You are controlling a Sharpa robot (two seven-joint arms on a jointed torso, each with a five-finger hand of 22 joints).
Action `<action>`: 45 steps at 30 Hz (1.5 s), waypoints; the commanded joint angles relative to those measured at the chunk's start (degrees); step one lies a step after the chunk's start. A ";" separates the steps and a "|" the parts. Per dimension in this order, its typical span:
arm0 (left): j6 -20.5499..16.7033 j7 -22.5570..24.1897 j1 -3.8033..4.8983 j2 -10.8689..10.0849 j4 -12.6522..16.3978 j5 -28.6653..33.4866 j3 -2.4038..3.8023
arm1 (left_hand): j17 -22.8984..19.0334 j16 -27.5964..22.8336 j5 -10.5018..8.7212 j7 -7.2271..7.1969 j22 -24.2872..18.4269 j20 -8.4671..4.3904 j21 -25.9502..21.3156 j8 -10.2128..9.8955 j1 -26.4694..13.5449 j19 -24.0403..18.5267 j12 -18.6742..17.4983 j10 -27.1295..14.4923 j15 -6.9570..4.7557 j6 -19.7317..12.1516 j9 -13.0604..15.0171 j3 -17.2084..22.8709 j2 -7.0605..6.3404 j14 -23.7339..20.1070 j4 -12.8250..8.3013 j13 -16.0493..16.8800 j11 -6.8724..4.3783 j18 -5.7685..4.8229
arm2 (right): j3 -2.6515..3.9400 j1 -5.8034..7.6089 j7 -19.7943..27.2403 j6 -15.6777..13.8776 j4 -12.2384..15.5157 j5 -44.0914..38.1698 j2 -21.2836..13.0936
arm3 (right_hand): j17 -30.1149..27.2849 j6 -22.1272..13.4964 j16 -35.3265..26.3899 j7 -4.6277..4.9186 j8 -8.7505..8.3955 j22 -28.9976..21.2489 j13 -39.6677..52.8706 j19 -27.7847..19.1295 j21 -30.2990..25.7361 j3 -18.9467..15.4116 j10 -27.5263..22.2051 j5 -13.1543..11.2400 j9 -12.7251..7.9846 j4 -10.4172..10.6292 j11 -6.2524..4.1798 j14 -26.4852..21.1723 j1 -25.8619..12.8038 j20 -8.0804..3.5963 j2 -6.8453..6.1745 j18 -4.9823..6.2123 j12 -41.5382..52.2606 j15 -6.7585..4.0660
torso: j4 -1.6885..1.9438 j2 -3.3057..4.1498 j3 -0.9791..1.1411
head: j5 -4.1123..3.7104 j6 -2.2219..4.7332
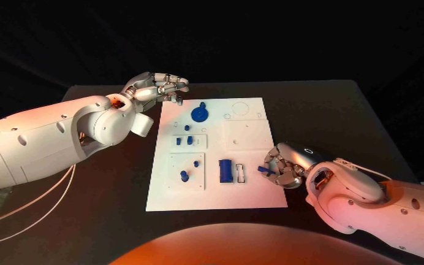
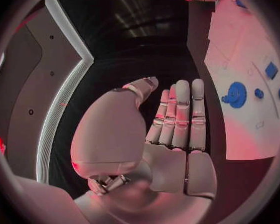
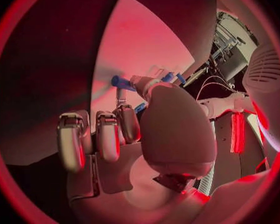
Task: Assemble the parts on the task board
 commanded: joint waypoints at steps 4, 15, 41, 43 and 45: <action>0.87 0.22 0.01 0.14 0.16 0.01 0.04 | -0.10 -0.28 0.23 0.11 0.06 -0.04 -0.22 0.30 0.13 0.06 0.33 -0.35 0.08 -0.32 0.10 0.40 -0.07 -0.37 -0.08 -0.10 0.10 0.58 | 0.12 1.00 0.02 -2.82 1.43 6.90 1.02 | 12.97 -0.06 0.06 -0.46 0.52 14.93 5.89 5.79 0.27 7.19 0.22 0.43 0.78 -7.25 0.24 5.69 -3.69 -0.08 0.22 -0.72 0.29 -0.38 | 0.10 0.07 -0.01 | 0.02 0.01; 0.98 0.17 0.01 0.17 0.21 0.01 0.04 | -0.13 -0.27 0.28 0.11 0.10 -0.05 -0.19 0.37 0.19 0.05 0.35 -0.38 0.07 -0.37 0.10 0.55 -0.06 -0.39 -0.21 -0.12 0.09 0.59 | 0.13 1.12 0.22 -1.90 -0.04 13.02 4.47 | 13.09 0.60 0.11 -0.65 0.39 14.93 6.36 5.80 0.28 7.55 0.52 -0.57 0.54 -7.72 0.11 5.73 -9.16 -0.13 0.19 -0.72 1.01 -0.45 | 0.04 0.06 0.02 | 0.25 0.01; 1.22 0.03 0.01 0.17 0.31 -0.01 0.04 | -0.13 -0.27 0.28 0.11 0.10 -0.05 -0.19 0.37 0.19 0.05 0.35 -0.38 0.07 -0.37 0.10 0.55 -0.06 -0.39 -0.21 -0.12 0.09 0.59 | 0.13 -0.03 -2.00 0.67 -3.94 13.23 8.78 | 13.36 3.71 0.23 -1.30 0.23 15.00 8.15 5.91 0.51 2.97 1.75 -4.48 -0.51 -5.46 -0.39 5.79 -17.33 -0.49 0.21 -0.78 3.77 -0.86 | -0.05 0.01 0.12 | 0.69 0.01; 1.22 0.03 0.01 0.17 0.31 -0.01 0.04 | -0.13 -0.27 0.28 0.11 0.10 -0.05 -0.19 0.37 0.19 0.05 0.35 -0.38 0.07 -0.37 0.10 0.55 -0.06 -0.39 -0.21 -0.12 0.09 0.59 | 0.13 -0.04 -2.01 0.58 -4.05 13.18 8.87 | 13.31 3.79 0.21 -1.32 0.23 14.99 8.12 5.89 0.46 2.75 1.73 -4.74 -0.54 -5.36 -0.41 5.78 -17.49 -0.50 0.26 -0.77 3.71 -0.88 | -0.04 0.02 0.10 | 0.66 0.01; 1.21 0.02 0.01 0.17 0.31 -0.01 0.04 | -0.13 -0.27 0.28 0.11 0.10 -0.05 -0.19 0.37 0.19 0.05 0.35 -0.38 0.07 -0.37 0.10 0.55 -0.06 -0.39 -0.21 -0.12 0.09 0.59 | 0.13 -0.05 -2.02 0.50 -4.16 13.13 8.96 | 13.29 3.91 0.20 -1.35 0.17 15.00 8.15 5.90 0.50 2.25 1.74 -5.48 -0.59 -5.17 -0.44 5.77 -17.76 -0.54 0.32 -0.77 3.72 -0.91 | -0.05 0.03 0.09 | 0.68 0.01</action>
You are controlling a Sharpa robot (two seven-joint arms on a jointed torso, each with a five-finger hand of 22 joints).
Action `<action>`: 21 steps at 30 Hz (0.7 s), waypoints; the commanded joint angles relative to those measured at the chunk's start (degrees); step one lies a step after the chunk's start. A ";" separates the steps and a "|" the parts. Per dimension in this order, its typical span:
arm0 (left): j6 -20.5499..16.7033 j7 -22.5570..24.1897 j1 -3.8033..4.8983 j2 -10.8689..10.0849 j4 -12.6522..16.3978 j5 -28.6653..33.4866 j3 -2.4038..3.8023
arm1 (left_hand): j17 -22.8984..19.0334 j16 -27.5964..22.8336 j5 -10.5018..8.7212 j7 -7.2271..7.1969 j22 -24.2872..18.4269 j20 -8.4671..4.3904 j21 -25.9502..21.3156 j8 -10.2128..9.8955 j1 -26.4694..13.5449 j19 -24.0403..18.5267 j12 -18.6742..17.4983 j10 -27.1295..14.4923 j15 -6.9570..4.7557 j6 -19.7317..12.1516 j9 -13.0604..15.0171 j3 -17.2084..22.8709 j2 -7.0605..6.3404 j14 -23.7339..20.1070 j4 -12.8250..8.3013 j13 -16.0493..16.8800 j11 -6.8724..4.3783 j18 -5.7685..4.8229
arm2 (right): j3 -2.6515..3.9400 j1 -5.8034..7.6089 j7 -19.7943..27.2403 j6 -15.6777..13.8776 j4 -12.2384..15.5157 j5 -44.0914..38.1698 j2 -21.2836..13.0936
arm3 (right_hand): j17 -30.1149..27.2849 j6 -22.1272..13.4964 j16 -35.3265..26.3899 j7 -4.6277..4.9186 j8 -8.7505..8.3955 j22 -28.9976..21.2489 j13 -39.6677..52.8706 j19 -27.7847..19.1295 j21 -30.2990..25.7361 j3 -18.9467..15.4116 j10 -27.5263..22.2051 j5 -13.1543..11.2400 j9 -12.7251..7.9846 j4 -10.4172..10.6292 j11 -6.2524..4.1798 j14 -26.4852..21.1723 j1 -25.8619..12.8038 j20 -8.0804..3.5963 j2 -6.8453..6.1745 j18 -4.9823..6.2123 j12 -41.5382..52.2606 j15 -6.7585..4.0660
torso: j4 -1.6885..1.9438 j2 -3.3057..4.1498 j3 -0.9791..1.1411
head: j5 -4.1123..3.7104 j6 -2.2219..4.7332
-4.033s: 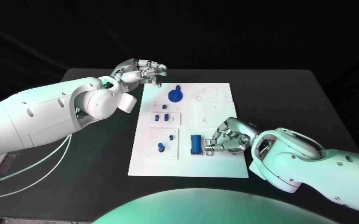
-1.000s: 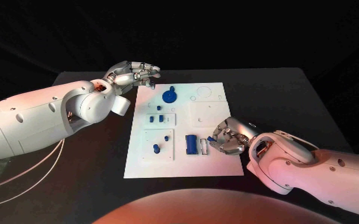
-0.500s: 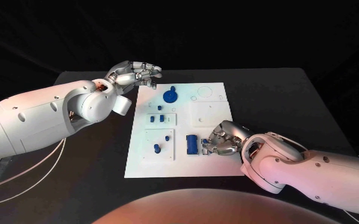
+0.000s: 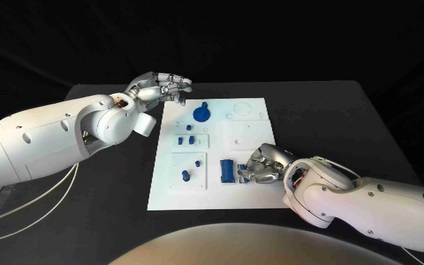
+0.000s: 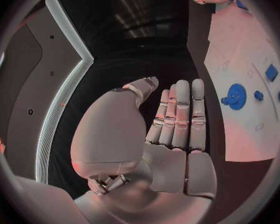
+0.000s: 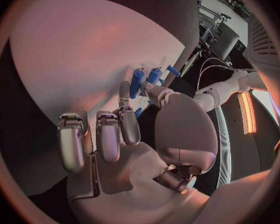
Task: Assemble the parts on the task board
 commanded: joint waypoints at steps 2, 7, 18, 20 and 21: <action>0.94 0.22 0.02 0.10 0.14 0.00 0.04 | -0.09 -0.27 0.28 0.10 0.06 -0.05 -0.19 0.37 0.19 0.05 0.35 -0.37 0.07 -0.37 0.06 0.32 -0.06 -0.39 0.02 -0.06 0.09 0.58 | -0.03 -0.14 -0.55 0.80 -0.22 -0.46 0.24 | 13.26 0.56 0.20 0.13 -0.27 15.02 8.15 5.89 0.09 -0.87 1.72 -0.98 -0.17 0.28 -0.43 5.56 -0.98 -0.55 0.06 -0.77 0.14 -0.28 | -0.01 0.01 -0.02 | 0.01 0.01; 0.98 0.19 0.02 0.11 0.15 0.00 0.04 | -0.09 -0.27 0.28 0.10 0.06 -0.05 -0.19 0.37 0.19 0.05 0.35 -0.37 0.07 -0.37 0.06 0.32 -0.06 -0.39 0.02 -0.06 0.09 0.58 | -0.03 -0.15 -0.41 0.83 -0.30 -0.50 0.57 | 13.24 0.67 0.19 0.15 -0.41 15.01 8.19 5.87 0.06 -2.18 1.73 -1.52 -0.29 0.82 -0.41 5.56 -1.54 -0.57 -0.07 -0.76 0.15 -0.27 | 0.03 0.05 -0.02 | 0.06 0.01; 1.00 0.14 0.02 0.06 0.13 0.00 0.04 | -0.13 -0.26 0.38 0.13 0.12 -0.05 -0.14 0.47 0.09 0.01 0.39 -0.41 0.08 -0.43 0.07 0.47 -0.05 -0.42 -0.07 -0.10 0.11 0.58 | -0.03 -0.15 -0.02 1.13 -0.06 -0.52 0.42 | 13.34 1.34 0.23 0.05 -0.87 14.98 8.49 5.84 -0.02 -13.79 1.88 -1.67 -0.59 5.63 -0.49 5.58 -1.52 -0.62 0.71 -0.74 0.33 -0.34 | -0.02 0.01 -0.04 | 0.23 0.01; 1.00 0.14 0.02 0.07 0.12 0.00 0.04 | -0.13 -0.26 0.38 0.13 0.12 -0.05 -0.14 0.47 0.09 0.01 0.39 -0.41 0.08 -0.43 0.07 0.47 -0.05 -0.42 -0.07 -0.10 0.11 0.58 | -0.03 -0.15 0.24 1.22 0.07 -0.52 0.28 | 13.33 1.49 0.22 0.05 -0.97 14.99 8.54 5.84 -0.01 -18.16 1.89 -1.66 -0.60 8.19 -0.49 5.58 -0.11 -0.63 1.18 -0.74 0.28 -0.36 | -0.02 0.00 -0.03 | 0.21 0.01; 1.00 0.14 0.02 0.07 0.12 0.00 0.04 | -0.13 -0.26 0.38 0.13 0.12 -0.05 -0.14 0.47 0.09 0.01 0.39 -0.41 0.08 -0.43 0.07 0.47 -0.05 -0.42 -0.07 -0.10 0.11 0.58 | -0.03 -0.15 0.33 1.24 0.11 -0.52 0.23 | 13.33 1.52 0.23 0.05 -0.98 15.00 8.54 5.86 0.02 -18.87 1.89 -1.63 -0.59 8.34 -0.47 5.58 -0.11 -0.65 1.30 -0.75 0.27 -0.33 | -0.02 -0.01 -0.03 | 0.23 0.01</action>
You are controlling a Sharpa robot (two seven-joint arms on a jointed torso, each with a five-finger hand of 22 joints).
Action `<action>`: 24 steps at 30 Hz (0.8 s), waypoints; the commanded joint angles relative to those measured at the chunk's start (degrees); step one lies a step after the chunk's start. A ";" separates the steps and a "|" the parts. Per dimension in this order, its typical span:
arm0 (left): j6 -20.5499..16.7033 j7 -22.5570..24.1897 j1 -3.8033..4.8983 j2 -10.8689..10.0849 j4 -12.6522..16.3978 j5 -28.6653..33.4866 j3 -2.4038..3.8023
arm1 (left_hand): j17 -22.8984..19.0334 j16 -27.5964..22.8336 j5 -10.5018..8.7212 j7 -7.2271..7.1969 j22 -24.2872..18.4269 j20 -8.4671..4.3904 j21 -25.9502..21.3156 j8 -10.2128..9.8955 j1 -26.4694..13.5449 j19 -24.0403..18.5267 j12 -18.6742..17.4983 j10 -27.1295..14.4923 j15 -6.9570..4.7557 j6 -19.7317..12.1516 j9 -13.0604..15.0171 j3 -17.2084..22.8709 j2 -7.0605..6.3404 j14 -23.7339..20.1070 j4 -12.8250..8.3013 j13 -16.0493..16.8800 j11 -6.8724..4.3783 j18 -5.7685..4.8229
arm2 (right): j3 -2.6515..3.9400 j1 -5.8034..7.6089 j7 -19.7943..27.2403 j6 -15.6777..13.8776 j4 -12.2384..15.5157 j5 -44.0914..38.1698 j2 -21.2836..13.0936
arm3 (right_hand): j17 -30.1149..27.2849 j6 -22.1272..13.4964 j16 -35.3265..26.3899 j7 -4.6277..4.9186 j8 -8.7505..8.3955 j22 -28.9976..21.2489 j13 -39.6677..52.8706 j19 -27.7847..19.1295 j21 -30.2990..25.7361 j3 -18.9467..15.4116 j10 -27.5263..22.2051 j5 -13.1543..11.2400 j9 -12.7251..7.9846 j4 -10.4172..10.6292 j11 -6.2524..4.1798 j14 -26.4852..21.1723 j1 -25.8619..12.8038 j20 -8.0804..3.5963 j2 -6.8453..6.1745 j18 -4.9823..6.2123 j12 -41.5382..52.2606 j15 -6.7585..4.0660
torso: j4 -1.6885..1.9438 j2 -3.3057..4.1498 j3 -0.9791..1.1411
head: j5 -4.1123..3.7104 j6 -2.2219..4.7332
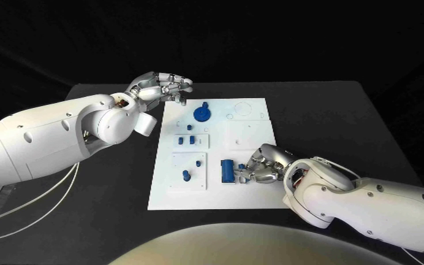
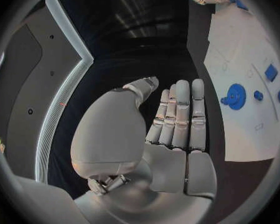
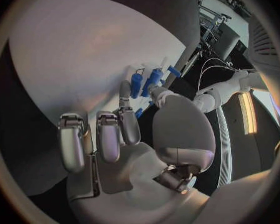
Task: Assemble the parts on the task board
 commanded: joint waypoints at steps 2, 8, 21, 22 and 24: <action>0.90 0.23 0.02 0.08 0.13 0.00 0.04 | -0.05 -0.26 0.38 0.13 0.05 -0.05 -0.14 0.18 0.09 0.01 0.39 -0.41 0.08 -0.43 0.07 0.31 -0.06 -0.42 0.09 -0.05 0.11 0.58 | -0.02 -0.10 0.90 1.23 0.54 -0.44 -0.23 | 13.42 0.49 0.26 -0.02 -0.31 15.01 8.59 5.86 0.03 -5.49 1.91 0.31 0.07 1.21 -0.45 5.60 0.53 -0.17 0.91 -0.75 0.26 -0.30 | -0.05 -0.05 0.02 | 0.02 0.01; 0.88 0.23 0.02 0.03 0.11 0.00 0.04 | -0.07 -0.25 0.41 0.15 0.07 -0.04 -0.12 0.23 -0.04 -0.02 0.40 -0.42 0.10 -0.47 0.07 0.36 -0.05 -0.43 0.11 -0.07 0.13 0.57 | -0.02 -0.10 1.23 1.21 1.44 -0.58 -1.00 | 13.48 0.53 0.29 -0.03 -0.35 15.02 8.70 5.88 0.07 -6.89 1.98 0.90 0.06 1.22 -0.43 5.61 0.73 -0.15 1.28 -0.76 0.42 -0.30 | -0.07 -0.05 0.05 | 0.06 0.01; 0.84 0.21 0.02 0.03 0.02 0.00 0.03 | -0.08 -0.25 0.45 0.15 0.09 -0.03 -0.11 0.26 -0.12 -0.03 0.41 -0.43 0.11 -0.48 0.07 0.41 0.01 -0.44 0.13 -0.09 0.14 0.56 | -0.02 -0.09 1.50 1.31 2.93 -1.04 -2.84 | 13.69 0.58 0.39 -0.17 -0.55 15.06 8.85 5.93 0.17 -5.80 2.10 3.00 -0.03 0.86 -0.57 5.66 3.56 -0.23 2.89 -0.79 0.58 -0.39 | -0.01 -0.05 0.10 | 0.07 0.01; 0.83 0.20 0.02 0.03 0.01 0.00 0.03 | -0.08 -0.25 0.45 0.15 0.09 -0.03 -0.11 0.26 -0.12 -0.03 0.41 -0.43 0.11 -0.48 0.07 0.41 0.01 -0.44 0.13 -0.09 0.14 0.56 | -0.02 -0.09 1.58 1.53 2.83 -1.04 -2.87 | 13.72 0.53 0.40 -0.19 -0.63 15.07 8.85 5.95 0.21 -5.30 2.10 3.17 -0.07 0.69 -0.59 5.66 4.57 -0.25 2.85 -0.80 0.56 -0.41 | -0.01 -0.04 0.08 | 0.06 0.01; 0.81 0.19 0.02 0.03 0.01 0.00 0.03 | -0.08 -0.25 0.45 0.15 0.09 -0.03 -0.11 0.26 -0.12 -0.03 0.41 -0.43 0.11 -0.48 0.07 0.41 0.01 -0.44 0.13 -0.09 0.14 0.56 | -0.02 -0.08 1.73 2.03 2.57 -1.05 -2.90 | 13.69 0.39 0.38 -0.24 -0.83 15.05 8.86 5.93 0.16 -3.93 2.10 3.01 -0.17 -0.22 -0.65 5.66 7.56 -0.29 2.55 -0.79 0.52 -0.47 | -0.02 -0.04 0.04 | 0.08 0.01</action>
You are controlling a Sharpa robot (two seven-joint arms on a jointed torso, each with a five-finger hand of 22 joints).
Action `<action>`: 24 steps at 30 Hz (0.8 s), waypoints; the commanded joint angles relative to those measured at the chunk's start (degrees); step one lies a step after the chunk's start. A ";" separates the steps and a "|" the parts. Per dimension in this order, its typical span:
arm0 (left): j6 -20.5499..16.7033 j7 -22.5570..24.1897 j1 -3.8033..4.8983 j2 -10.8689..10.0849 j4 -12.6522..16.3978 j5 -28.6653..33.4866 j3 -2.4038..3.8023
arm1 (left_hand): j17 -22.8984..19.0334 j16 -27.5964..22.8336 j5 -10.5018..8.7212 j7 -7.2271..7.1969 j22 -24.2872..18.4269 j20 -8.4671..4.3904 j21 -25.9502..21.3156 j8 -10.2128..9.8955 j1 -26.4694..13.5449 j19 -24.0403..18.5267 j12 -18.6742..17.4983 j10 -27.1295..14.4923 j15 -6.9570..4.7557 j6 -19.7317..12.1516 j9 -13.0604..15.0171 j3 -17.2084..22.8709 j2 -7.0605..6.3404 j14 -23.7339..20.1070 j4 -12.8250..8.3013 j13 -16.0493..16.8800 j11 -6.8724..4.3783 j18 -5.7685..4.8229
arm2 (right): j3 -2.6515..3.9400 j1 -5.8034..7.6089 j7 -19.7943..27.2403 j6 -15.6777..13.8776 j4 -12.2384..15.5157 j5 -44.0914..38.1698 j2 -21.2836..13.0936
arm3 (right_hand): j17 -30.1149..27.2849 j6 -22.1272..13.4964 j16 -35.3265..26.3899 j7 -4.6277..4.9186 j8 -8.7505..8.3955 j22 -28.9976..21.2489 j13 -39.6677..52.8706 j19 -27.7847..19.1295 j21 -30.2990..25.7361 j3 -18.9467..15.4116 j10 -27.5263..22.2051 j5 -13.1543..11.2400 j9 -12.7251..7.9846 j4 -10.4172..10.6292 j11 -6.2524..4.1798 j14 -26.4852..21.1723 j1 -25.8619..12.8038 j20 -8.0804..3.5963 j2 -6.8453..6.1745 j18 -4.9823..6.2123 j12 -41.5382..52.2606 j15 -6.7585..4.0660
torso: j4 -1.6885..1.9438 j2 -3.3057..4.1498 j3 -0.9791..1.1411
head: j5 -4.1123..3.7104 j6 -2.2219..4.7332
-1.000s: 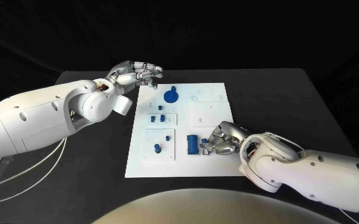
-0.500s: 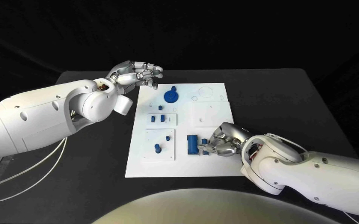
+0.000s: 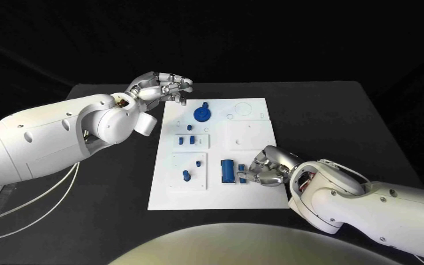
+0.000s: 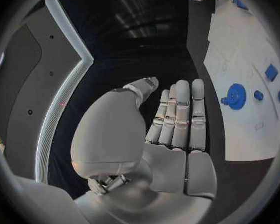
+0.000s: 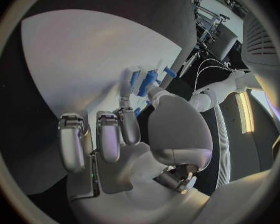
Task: Assemble the parts on the task board
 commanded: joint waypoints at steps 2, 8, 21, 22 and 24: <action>0.78 0.25 0.02 0.08 0.08 0.00 0.03 | -0.10 -0.25 0.24 -0.06 0.10 -0.03 -0.10 0.28 -0.12 -0.04 0.18 -0.43 0.11 -0.28 0.08 0.30 0.07 -0.44 -0.04 -0.10 0.13 0.56 | -0.01 -0.04 0.99 2.02 -0.45 -0.84 -0.02 | 13.73 0.14 0.20 -0.06 -0.49 15.03 8.87 5.94 0.20 2.17 2.30 -0.20 -0.23 -1.33 -0.48 5.66 4.39 -0.33 -0.64 -0.79 0.10 -0.50 | 0.05 0.03 -0.06 | -0.03 0.01; 0.74 0.29 0.02 0.08 0.07 0.00 0.03 | -0.10 -0.25 0.24 -0.06 0.10 -0.03 -0.10 0.28 -0.12 -0.04 0.18 -0.43 0.11 -0.28 0.08 0.30 0.07 -0.44 -0.04 -0.10 0.13 0.56 | 0.00 0.01 1.85 1.22 -0.87 -0.99 -0.17 | 13.56 0.01 0.12 -0.03 -0.74 14.93 8.45 5.79 -0.12 3.22 2.01 -0.64 -0.39 -1.98 -0.48 5.62 6.23 -0.36 -1.35 -0.71 -0.75 -0.52 | 0.00 0.01 -0.09 | 0.01 0.01; -3.43 3.38 -0.39 0.43 -0.24 1.23 -0.16 | -0.16 -0.14 -0.10 -0.04 0.12 0.04 -0.10 0.52 -1.14 -0.14 0.33 -0.40 0.19 -0.40 0.10 0.10 -0.06 -0.42 0.30 -0.15 0.17 0.54 | 0.08 7.11 26.78 -8.73 -7.52 26.15 -1.06 | 1.52 -6.97 -7.12 3.03 -3.76 9.35 -2.02 -2.55 -17.14 2.95 -6.45 0.42 -0.63 -0.84 2.23 2.38 7.87 1.58 -2.47 3.02 -19.22 1.60 | -0.29 -1.27 -1.25 | -0.60 0.34; -4.97 4.40 -0.59 0.57 -0.31 1.76 -0.18 | -0.26 -0.31 -0.17 -0.14 0.06 0.06 -0.20 0.71 -1.25 -0.27 0.52 -0.15 0.16 -0.27 0.15 0.12 0.01 -0.72 0.33 -0.11 0.09 0.54 | 0.08 7.92 29.47 -8.43 -9.04 29.83 -0.69 | -2.04 -8.49 -9.73 3.63 -4.36 7.62 -5.81 -4.97 -22.09 3.91 -9.76 0.45 -0.70 -1.39 2.68 1.16 8.68 1.88 -2.05 3.98 -25.52 2.02 | -0.31 -1.38 -1.32 | -0.74 1.64; -7.46 6.08 -0.89 0.86 -0.54 3.00 -0.19 | -1.26 -2.63 -0.56 -0.24 -0.48 0.24 -1.19 1.11 -1.61 -1.49 0.80 0.18 0.35 -0.12 0.22 0.28 -0.10 -3.46 0.42 -0.12 0.10 0.43 | 0.09 9.13 33.56 -7.41 -11.69 35.73 0.02 | -11.62 -11.56 -17.31 4.83 -5.46 3.61 -14.45 -10.63 -33.01 5.41 -17.76 1.00 -0.89 -2.31 3.81 -3.11 9.58 2.70 -2.06 5.86 -39.49 3.08 | -0.34 -1.73 -1.47 | -0.74 2.79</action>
